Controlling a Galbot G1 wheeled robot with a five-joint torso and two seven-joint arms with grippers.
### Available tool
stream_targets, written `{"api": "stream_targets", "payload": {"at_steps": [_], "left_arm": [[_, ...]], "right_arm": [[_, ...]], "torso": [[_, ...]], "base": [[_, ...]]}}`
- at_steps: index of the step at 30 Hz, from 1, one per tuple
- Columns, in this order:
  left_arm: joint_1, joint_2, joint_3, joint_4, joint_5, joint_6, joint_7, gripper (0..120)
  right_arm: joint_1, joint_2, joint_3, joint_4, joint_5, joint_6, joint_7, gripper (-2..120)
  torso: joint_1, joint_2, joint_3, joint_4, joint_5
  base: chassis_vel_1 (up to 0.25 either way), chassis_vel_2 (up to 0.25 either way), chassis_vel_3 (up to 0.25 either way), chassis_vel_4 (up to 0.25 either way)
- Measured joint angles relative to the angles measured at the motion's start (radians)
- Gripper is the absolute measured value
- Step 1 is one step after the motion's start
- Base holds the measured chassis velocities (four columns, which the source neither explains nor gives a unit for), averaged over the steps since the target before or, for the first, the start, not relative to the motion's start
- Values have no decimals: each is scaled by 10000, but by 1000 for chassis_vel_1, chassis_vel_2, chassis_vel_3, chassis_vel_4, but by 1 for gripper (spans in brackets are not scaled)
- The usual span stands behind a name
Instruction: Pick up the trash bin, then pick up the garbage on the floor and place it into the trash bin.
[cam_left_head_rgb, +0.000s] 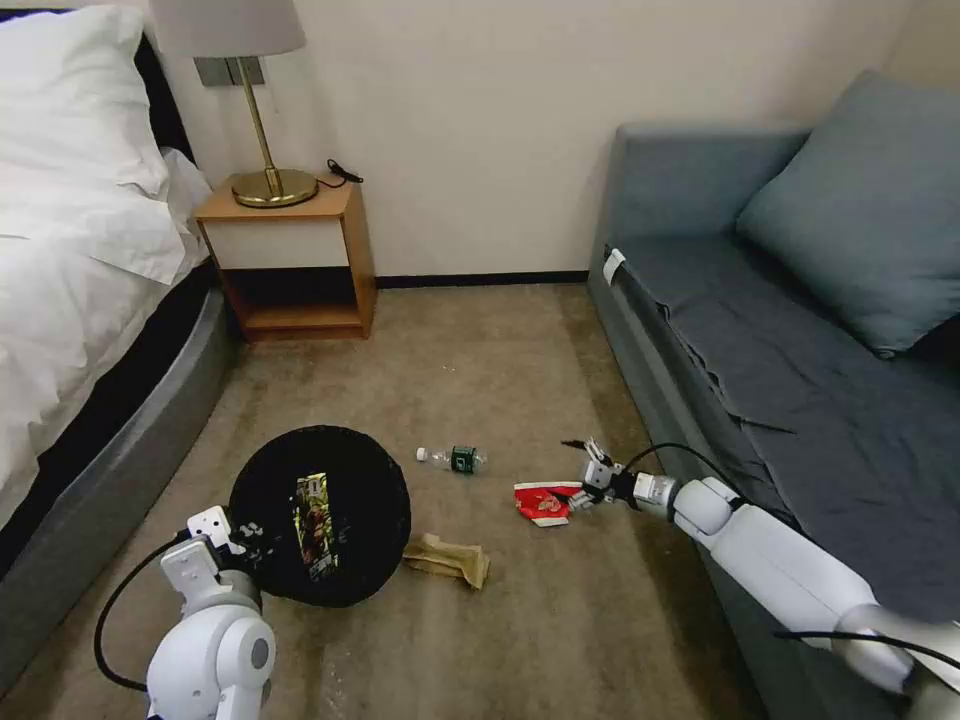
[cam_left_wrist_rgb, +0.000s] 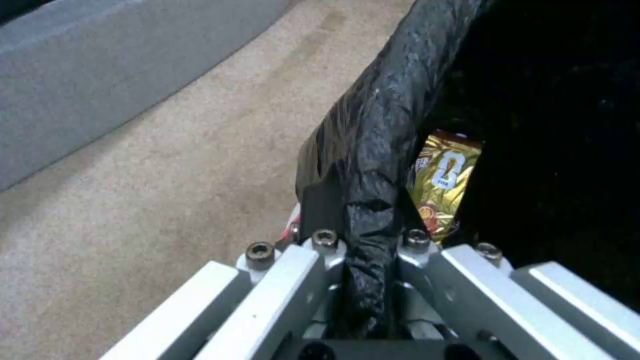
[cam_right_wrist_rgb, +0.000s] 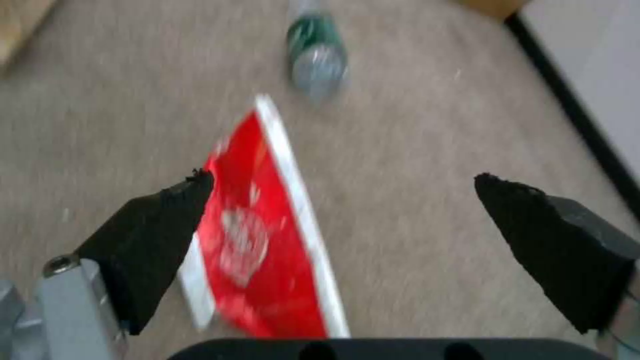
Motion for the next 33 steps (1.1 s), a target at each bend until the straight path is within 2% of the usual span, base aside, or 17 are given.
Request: {"api": "stream_targets", "payload": {"at_steps": [3,17,33], "left_arm": [[50,-30,-10,-1,55,-58,23,2],[307,-96,-90,-192,152,-264,40,2],[406,-38,-103,-326,143,-383,45,2]], "right_arm": [[122,170,-98,-285,1,-240,-19,100],[1101,1991,-1191,-2613,-235,-466,14,100],[1680,2714,-1878,-4115,-186,-1148,-55,97]], "torso": [[0,0,0,1,0],[0,0,-1,4,-1],[0,0,-1,2,1]], "base": [[0,0,0,0],[0,0,0,0],[0,0,0,0]]}}
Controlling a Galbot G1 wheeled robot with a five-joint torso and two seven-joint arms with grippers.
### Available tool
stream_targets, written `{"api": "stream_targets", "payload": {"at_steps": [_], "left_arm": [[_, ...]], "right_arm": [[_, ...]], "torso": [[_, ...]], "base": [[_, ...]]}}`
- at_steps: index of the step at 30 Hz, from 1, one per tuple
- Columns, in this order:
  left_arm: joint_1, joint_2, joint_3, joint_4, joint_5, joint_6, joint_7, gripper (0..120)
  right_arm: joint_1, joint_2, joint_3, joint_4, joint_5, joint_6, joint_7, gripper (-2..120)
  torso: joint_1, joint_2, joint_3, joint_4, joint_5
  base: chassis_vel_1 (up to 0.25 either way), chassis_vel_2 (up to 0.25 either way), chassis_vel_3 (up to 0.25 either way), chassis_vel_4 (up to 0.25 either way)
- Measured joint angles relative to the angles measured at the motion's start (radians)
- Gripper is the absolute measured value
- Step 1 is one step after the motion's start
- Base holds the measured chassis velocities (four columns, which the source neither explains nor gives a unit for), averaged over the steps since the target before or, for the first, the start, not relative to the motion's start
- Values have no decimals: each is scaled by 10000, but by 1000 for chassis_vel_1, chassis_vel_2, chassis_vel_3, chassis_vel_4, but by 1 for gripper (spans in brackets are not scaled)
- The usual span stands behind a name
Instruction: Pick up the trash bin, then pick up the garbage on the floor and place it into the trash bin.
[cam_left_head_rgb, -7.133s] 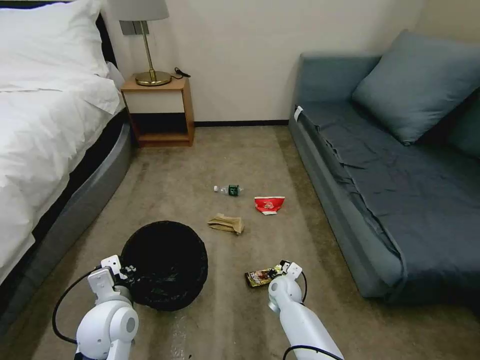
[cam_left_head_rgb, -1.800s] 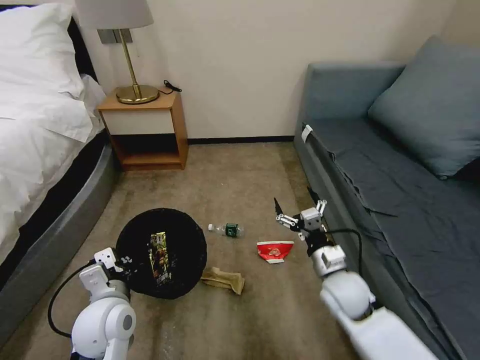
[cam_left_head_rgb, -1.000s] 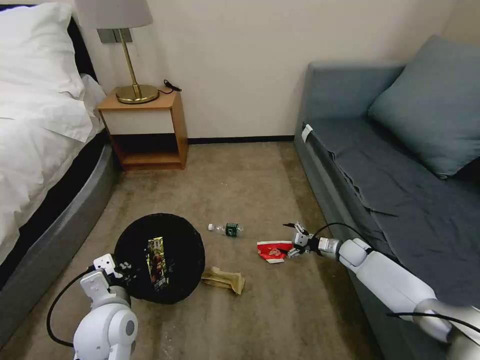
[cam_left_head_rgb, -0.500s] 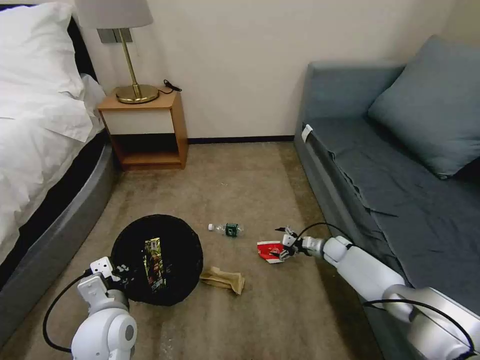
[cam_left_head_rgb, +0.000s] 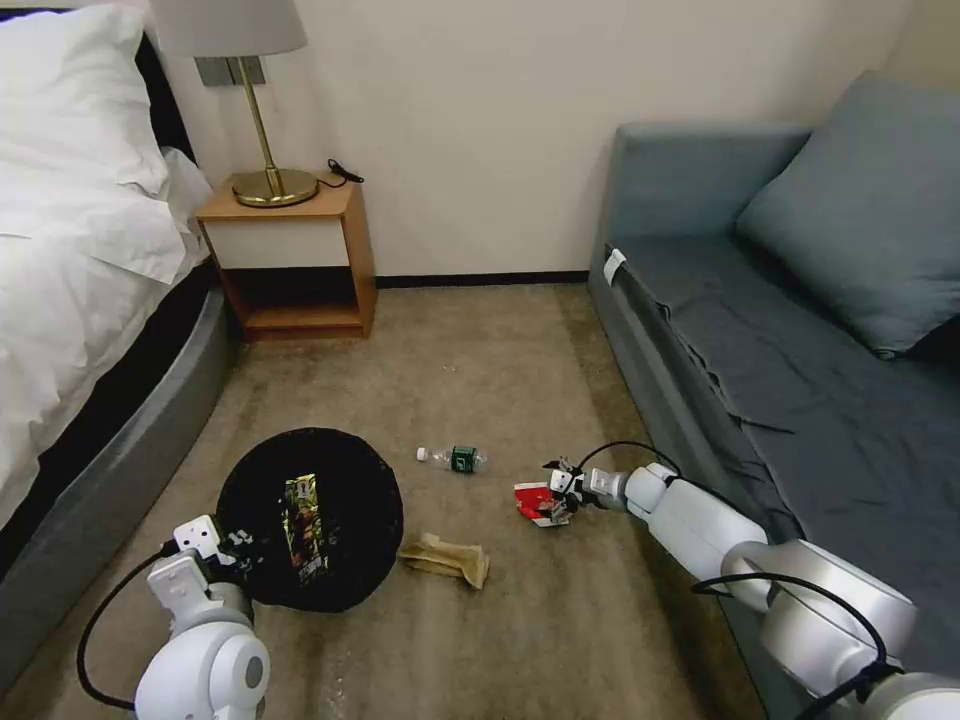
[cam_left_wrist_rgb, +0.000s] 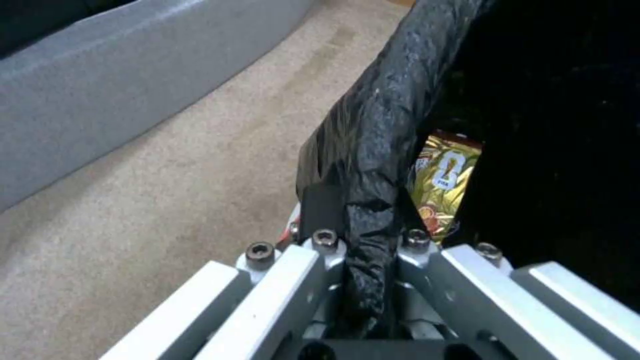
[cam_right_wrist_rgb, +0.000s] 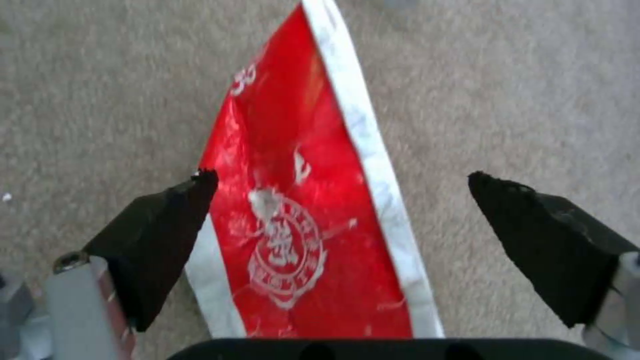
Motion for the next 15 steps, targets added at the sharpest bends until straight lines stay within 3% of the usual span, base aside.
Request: {"api": "stream_targets", "payload": {"at_steps": [5,15], "left_arm": [[3,-6,-5,-6,13,-33,0,2],[28,-43,-23,-31,92,-83,-3,2]], "right_arm": [[-141,11,-14,-41,10,-24,70,91],[-374,-25,36,75,114,33,179,56]], "torso": [[0,0,0,0,3],[-1,0,-1,0,1]], "base": [[0,0,0,0],[0,0,0,0]]}}
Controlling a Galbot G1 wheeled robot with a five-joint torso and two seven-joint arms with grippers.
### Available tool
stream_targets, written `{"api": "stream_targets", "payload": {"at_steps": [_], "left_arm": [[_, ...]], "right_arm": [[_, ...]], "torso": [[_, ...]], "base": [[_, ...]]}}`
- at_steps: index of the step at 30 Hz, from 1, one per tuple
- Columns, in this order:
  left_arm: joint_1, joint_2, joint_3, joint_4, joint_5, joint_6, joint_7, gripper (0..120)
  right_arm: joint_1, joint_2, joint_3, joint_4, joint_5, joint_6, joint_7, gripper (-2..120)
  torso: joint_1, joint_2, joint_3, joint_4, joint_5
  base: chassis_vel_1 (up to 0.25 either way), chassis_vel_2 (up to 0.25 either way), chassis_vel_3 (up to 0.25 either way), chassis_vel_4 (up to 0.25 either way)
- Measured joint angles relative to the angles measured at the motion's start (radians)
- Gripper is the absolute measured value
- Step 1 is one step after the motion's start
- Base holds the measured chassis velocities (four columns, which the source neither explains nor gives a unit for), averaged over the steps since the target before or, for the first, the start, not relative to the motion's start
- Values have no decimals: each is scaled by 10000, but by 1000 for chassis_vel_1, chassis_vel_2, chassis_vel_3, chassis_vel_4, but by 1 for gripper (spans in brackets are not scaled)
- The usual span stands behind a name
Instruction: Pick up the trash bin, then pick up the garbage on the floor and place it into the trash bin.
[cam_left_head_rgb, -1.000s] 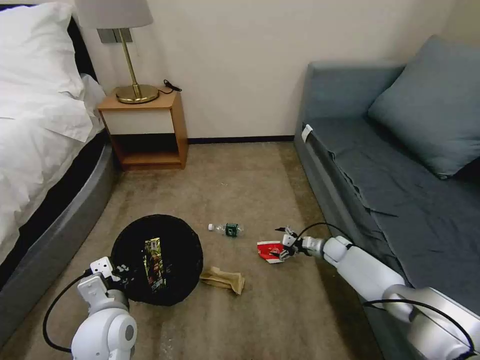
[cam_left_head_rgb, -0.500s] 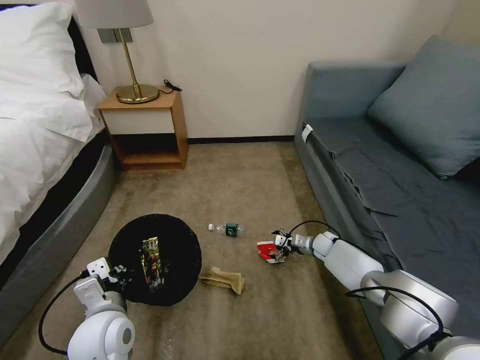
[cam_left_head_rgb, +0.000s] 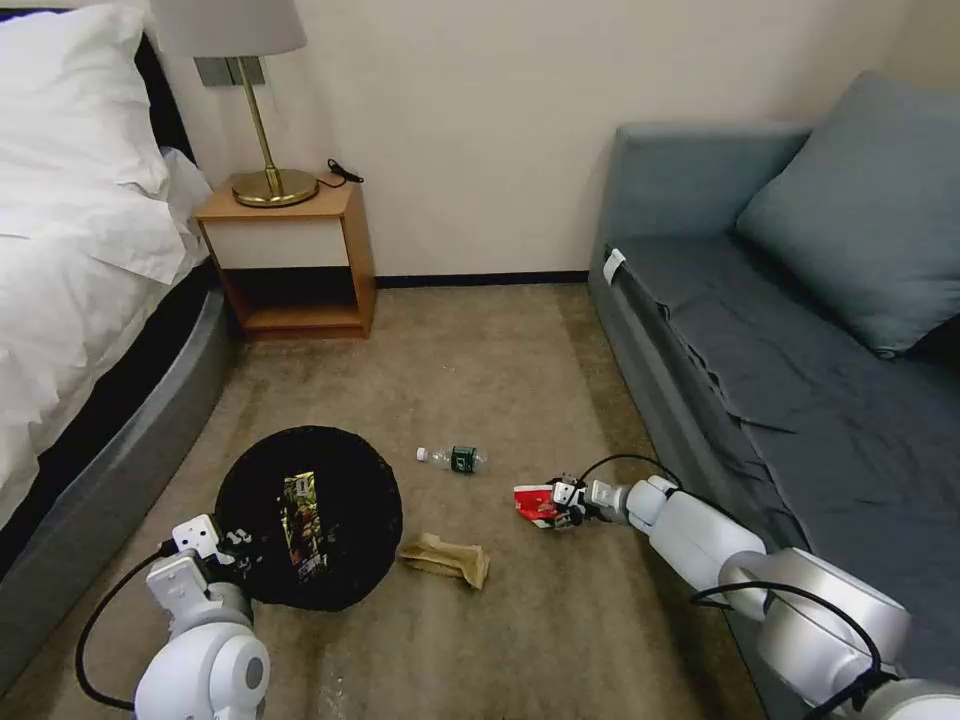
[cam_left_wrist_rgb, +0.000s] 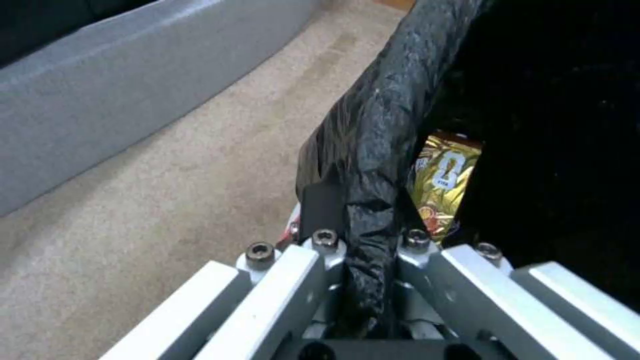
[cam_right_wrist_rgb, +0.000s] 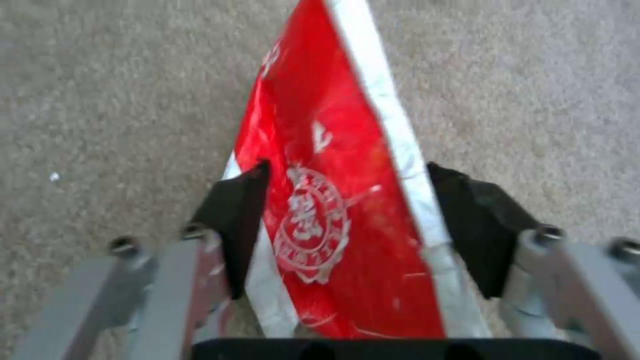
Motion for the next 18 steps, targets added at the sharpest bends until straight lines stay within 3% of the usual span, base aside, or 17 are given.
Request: {"api": "stream_targets", "payload": {"at_steps": [14,18], "left_arm": [[4,-29,4,-39,72,-28,-2,2],[-12,-29,-6,-40,72,-6,-5,2]], "right_arm": [[-311,-512,39,824,238,489,38,3],[-423,-895,162,1452,708,553,17,0]], "torso": [[0,0,0,1,1],[0,0,1,1,2]], "base": [[0,0,0,0],[0,0,0,0]]}}
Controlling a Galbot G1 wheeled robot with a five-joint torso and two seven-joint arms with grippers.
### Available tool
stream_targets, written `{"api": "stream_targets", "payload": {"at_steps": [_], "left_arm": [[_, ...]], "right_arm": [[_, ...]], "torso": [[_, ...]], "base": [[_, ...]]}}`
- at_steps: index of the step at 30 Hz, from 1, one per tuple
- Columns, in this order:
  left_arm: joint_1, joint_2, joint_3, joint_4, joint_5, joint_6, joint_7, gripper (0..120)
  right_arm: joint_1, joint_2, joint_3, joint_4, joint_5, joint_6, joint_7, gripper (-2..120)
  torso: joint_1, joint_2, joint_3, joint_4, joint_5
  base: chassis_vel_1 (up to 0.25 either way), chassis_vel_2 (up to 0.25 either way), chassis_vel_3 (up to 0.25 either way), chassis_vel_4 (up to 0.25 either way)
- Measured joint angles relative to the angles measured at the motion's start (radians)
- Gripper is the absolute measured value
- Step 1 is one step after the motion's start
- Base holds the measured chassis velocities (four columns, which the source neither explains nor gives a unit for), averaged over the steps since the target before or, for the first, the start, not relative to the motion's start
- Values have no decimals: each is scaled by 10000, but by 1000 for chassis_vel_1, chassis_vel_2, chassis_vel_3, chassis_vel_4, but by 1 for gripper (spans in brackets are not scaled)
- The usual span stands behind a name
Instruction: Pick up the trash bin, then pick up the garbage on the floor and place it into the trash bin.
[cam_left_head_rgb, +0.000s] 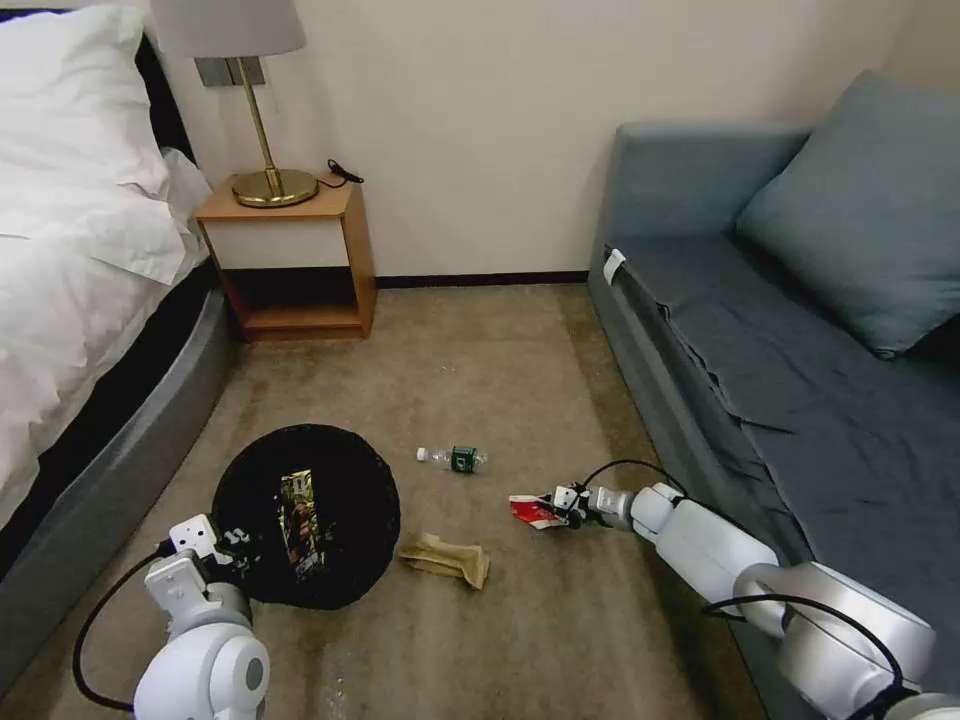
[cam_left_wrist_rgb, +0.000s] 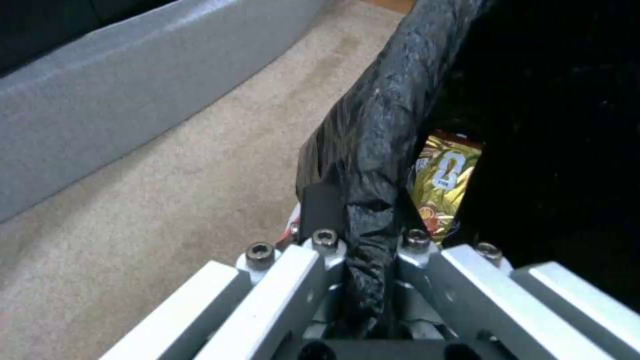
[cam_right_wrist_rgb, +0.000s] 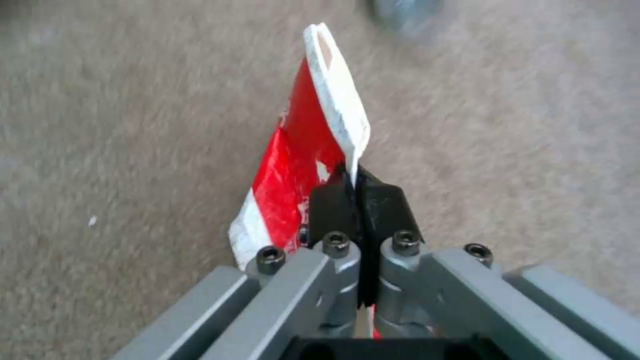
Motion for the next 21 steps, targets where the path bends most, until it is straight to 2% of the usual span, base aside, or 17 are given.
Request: {"api": "stream_targets", "payload": {"at_steps": [7,9,12,13,15,16,17,19,21], "left_arm": [[-58,23,-9,46,0,23,-8,2],[-85,36,-17,122,-1,34,-6,2],[-139,59,-29,284,1,36,-22,2],[-139,59,-29,284,1,36,-22,2],[-202,61,19,422,9,38,-5,2],[-228,58,26,470,33,38,-27,2],[-228,58,26,470,33,38,-27,2],[-294,25,127,546,81,44,-22,2],[-327,-13,191,578,126,49,-13,2]], "right_arm": [[40,-504,1196,948,358,847,-288,0],[87,-960,1586,1683,709,1100,-427,0],[16,-1868,1696,3610,2014,686,-347,0],[16,-1868,1696,3610,2014,686,-347,0],[-208,-2542,1668,5581,3363,89,-151,0],[-328,-2790,1607,6506,3790,-191,-27,0],[-328,-2790,1607,6506,3790,-191,-27,0],[-565,-3157,1252,9015,4866,-764,540,0],[-720,-3220,750,10504,5490,-1178,1113,0]], "torso": [[0,0,0,1,-1],[0,0,0,6,1],[0,0,0,-3,-3],[0,0,0,-3,-3],[0,0,0,1,-4],[1,0,1,-7,0],[1,0,1,-7,0],[0,3,-1,0,-6],[0,2,0,1,-3]], "base": [[0,0,0,0],[0,0,0,0],[0,0,0,0],[0,0,0,0],[0,0,0,0],[0,0,0,0],[0,0,0,0],[0,0,0,0],[0,0,0,0]]}}
